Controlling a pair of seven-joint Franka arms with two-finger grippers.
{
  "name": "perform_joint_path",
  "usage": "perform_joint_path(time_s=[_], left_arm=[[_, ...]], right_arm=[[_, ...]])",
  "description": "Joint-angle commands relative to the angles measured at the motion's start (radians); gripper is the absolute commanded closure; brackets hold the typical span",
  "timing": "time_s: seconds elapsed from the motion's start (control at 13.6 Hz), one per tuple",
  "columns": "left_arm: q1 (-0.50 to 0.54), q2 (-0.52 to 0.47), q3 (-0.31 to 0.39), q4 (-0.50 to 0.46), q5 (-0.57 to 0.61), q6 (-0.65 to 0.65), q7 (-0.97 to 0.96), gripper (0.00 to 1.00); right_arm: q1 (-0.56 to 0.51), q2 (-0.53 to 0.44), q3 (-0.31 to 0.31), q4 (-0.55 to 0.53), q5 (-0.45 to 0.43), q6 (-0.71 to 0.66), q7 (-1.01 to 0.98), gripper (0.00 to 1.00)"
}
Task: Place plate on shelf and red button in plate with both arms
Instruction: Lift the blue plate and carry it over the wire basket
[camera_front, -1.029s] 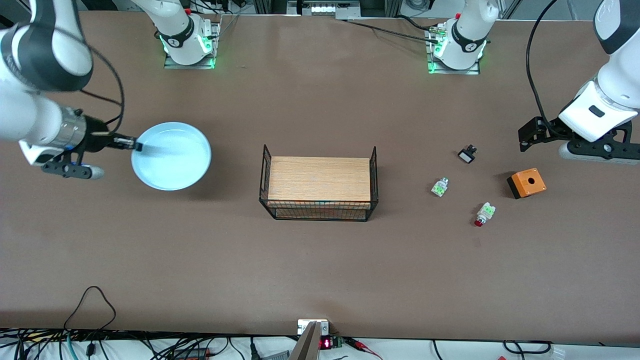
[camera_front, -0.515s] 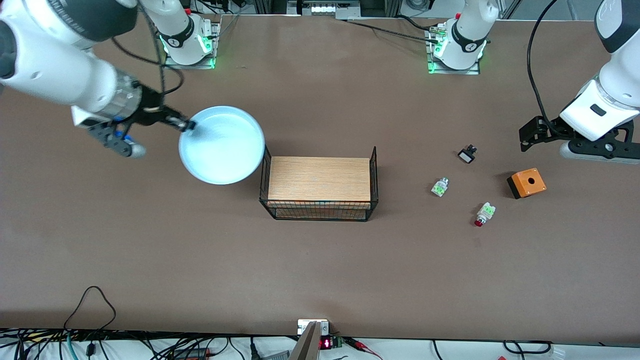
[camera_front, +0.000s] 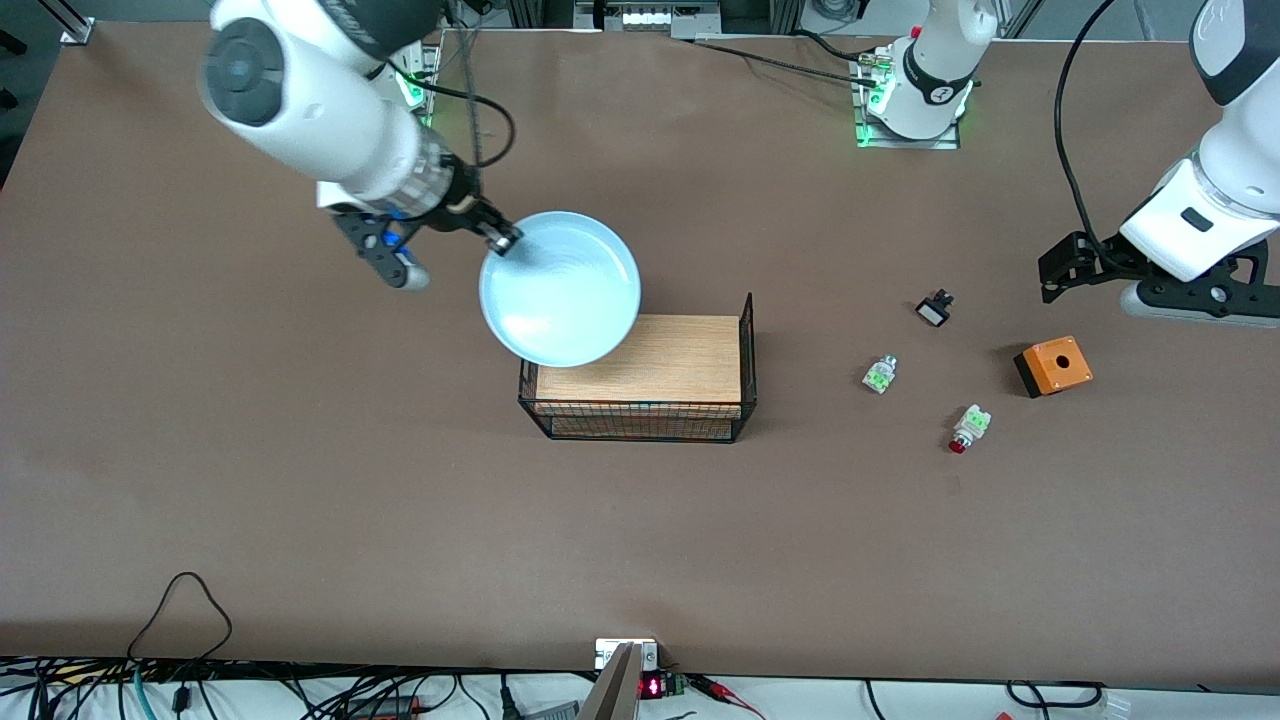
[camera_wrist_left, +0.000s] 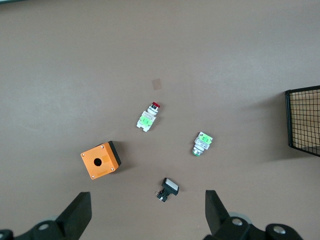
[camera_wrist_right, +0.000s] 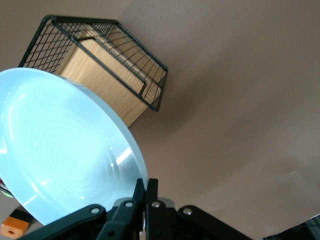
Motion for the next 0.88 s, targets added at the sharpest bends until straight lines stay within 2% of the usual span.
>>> perform_joint_path(time_s=[0.0,0.37,0.81], left_arm=[[-0.003,0.015,0.001,0.037,0.011,-0.023,0.016,0.0],[-0.003,0.015,-0.001,0.037,0.01,-0.024,0.016,0.0],[-0.001,0.015,-0.001,0.037,0.01,-0.024,0.018,0.0]], right_arm=[[0.051,0.042,-0.013,0.033,0.015,0.036,0.099,1.0],[0.08,0.095,-0.013,0.032,0.019,0.046,0.134,1.0],[0.109,0.132,-0.013,0.03,0.018,0.128,0.133,1.0]])
